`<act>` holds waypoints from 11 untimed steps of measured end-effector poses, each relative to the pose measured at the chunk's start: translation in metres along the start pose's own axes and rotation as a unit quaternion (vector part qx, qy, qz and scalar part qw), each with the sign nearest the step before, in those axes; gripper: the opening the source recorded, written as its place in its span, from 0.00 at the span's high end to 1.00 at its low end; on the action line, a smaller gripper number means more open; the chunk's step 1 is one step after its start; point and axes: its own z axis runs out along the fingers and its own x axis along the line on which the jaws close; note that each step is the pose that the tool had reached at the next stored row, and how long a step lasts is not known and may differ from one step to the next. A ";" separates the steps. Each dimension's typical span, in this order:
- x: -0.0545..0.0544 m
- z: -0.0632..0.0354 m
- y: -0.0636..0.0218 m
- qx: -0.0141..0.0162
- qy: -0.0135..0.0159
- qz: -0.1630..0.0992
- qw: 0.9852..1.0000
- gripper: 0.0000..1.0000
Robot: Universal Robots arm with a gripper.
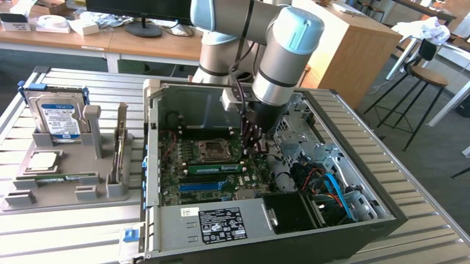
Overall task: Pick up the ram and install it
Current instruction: 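Press down the ram until it locks into place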
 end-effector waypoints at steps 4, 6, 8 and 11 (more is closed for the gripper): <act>0.000 0.0021 -0.0001 0.000 0.000 0.000 1.000 0.90; 0.000 0.0030 -0.0001 0.000 0.000 0.000 1.000 0.90; 0.000 0.0038 -0.0002 0.000 0.000 0.000 1.000 0.90; 0.000 0.0040 -0.0002 0.000 0.000 0.000 1.000 0.90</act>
